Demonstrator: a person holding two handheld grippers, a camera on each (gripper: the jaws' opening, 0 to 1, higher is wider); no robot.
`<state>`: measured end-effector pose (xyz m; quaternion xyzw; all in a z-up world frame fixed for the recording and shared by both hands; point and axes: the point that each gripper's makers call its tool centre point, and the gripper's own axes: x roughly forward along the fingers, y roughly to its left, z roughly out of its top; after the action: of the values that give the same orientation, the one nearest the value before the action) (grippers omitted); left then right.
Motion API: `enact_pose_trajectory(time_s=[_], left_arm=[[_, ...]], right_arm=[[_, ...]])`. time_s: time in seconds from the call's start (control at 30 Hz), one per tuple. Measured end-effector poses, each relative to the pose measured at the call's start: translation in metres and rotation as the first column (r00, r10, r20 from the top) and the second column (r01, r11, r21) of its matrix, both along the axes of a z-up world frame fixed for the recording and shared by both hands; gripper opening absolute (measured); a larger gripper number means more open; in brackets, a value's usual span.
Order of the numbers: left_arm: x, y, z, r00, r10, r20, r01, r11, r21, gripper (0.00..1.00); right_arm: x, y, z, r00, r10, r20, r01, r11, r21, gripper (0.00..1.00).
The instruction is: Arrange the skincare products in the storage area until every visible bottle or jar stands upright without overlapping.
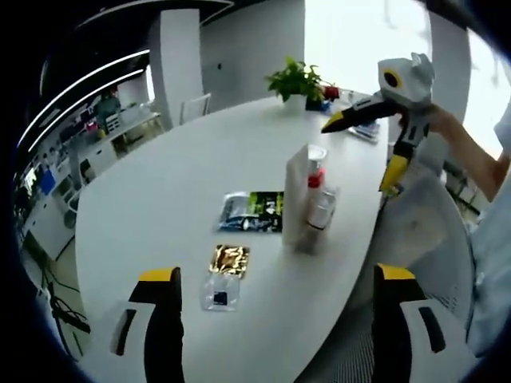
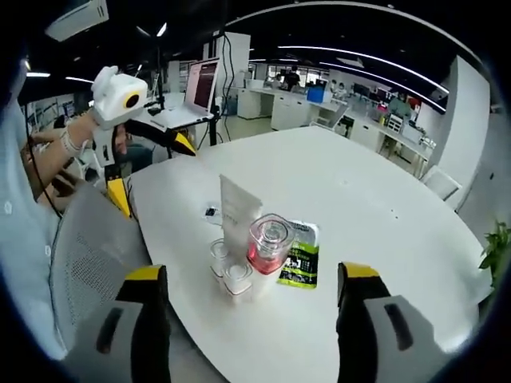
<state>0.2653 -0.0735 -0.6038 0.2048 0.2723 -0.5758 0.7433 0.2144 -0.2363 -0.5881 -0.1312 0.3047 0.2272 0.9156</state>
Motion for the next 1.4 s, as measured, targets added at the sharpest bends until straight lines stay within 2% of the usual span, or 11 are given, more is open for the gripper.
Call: enact_pose_trajectory(time_s=[0.07, 0.23, 0.33, 0.4, 0.53, 0.7, 0.87, 1.0, 1.1, 1.3, 1.4], left_arm=[[0.003, -0.002, -0.001, 1.0, -0.003, 0.0, 0.003, 1.0, 0.002, 0.97], [0.008, -0.005, -0.005, 1.0, -0.01, -0.009, 0.01, 1.0, 0.007, 0.97], [0.012, -0.006, -0.011, 1.0, -0.011, -0.019, 0.011, 1.0, 0.019, 0.97], [0.013, -0.006, -0.014, 1.0, -0.01, -0.028, 0.01, 1.0, 0.024, 0.97], [0.02, -0.008, -0.021, 0.999, -0.013, -0.042, 0.015, 0.999, 0.036, 0.97], [0.025, -0.012, -0.028, 0.998, -0.01, -0.061, 0.012, 0.999, 0.046, 0.97], [0.033, -0.014, -0.035, 0.998, 0.001, -0.058, 0.003, 0.998, 0.062, 0.97], [0.042, -0.017, -0.038, 0.998, 0.018, -0.057, -0.014, 0.997, 0.073, 0.96], [0.049, -0.019, -0.042, 0.998, 0.034, -0.059, -0.03, 0.996, 0.081, 0.91], [0.055, -0.031, -0.053, 0.994, 0.032, -0.106, -0.023, 0.996, 0.084, 0.72], [0.06, -0.039, -0.058, 0.996, 0.013, -0.089, -0.006, 0.997, 0.074, 0.6]], right_arm=[[0.002, -0.011, -0.001, 1.0, -0.027, -0.004, 0.027, 1.0, -0.011, 0.81], [0.005, -0.027, -0.001, 0.999, -0.05, -0.011, 0.05, 0.999, -0.012, 0.68], [0.01, -0.048, -0.012, 0.996, -0.074, -0.042, 0.071, 0.996, -0.06, 0.64], [0.016, -0.058, -0.019, 0.996, -0.077, -0.054, 0.074, 0.996, -0.055, 0.58], [0.027, -0.07, -0.031, 0.993, -0.087, -0.076, 0.086, 0.996, -0.016, 0.52], [0.041, -0.073, -0.044, 0.993, -0.068, -0.101, 0.072, 0.997, 0.033, 0.42], [0.054, -0.075, -0.053, 0.991, -0.069, -0.116, 0.076, 0.996, 0.053, 0.32], [0.062, -0.073, -0.062, 0.987, -0.063, -0.149, 0.078, 0.992, 0.096, 0.32], [0.068, -0.073, -0.069, 0.985, -0.06, -0.164, 0.077, 0.992, 0.098, 0.33], [0.08, -0.074, -0.079, 0.98, -0.054, -0.19, 0.076, 0.991, 0.11, 0.3], [0.086, -0.077, -0.083, 0.978, -0.061, -0.199, 0.083, 0.991, 0.101, 0.29]])
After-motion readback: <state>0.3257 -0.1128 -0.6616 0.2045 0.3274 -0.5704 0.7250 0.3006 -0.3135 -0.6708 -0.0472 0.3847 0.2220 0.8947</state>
